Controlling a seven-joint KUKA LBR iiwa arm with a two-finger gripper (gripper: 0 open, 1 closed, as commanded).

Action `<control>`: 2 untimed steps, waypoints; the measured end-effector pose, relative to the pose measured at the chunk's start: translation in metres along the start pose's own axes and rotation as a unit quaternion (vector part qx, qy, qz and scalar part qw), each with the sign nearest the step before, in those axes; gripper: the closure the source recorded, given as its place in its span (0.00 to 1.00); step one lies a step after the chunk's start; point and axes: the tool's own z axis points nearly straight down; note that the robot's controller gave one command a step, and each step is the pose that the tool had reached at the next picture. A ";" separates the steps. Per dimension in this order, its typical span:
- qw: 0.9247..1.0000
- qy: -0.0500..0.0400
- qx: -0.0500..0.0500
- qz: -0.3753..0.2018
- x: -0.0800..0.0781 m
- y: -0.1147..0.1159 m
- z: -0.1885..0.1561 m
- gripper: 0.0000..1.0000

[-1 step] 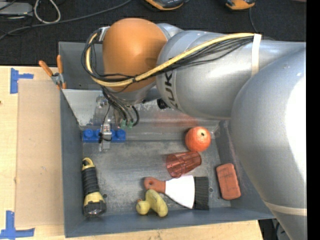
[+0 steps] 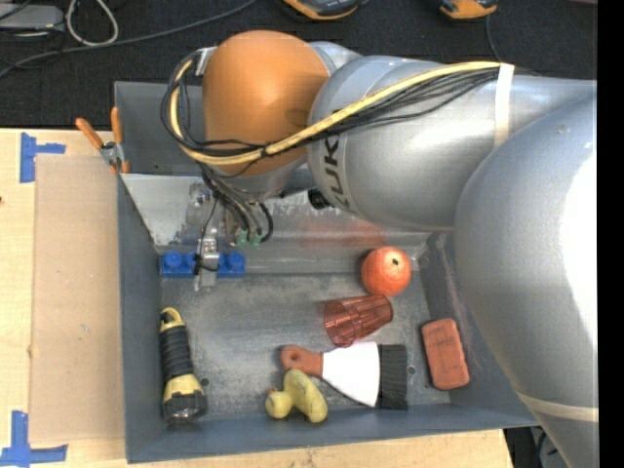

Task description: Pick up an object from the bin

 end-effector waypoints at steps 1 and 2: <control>0.999 0.000 -0.001 0.053 -0.002 -0.010 0.110 0.00; 0.998 -0.002 -0.002 0.069 0.000 -0.018 0.109 0.00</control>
Offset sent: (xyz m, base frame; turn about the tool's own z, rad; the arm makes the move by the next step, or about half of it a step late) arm -0.0007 -0.0275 -0.0783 0.1700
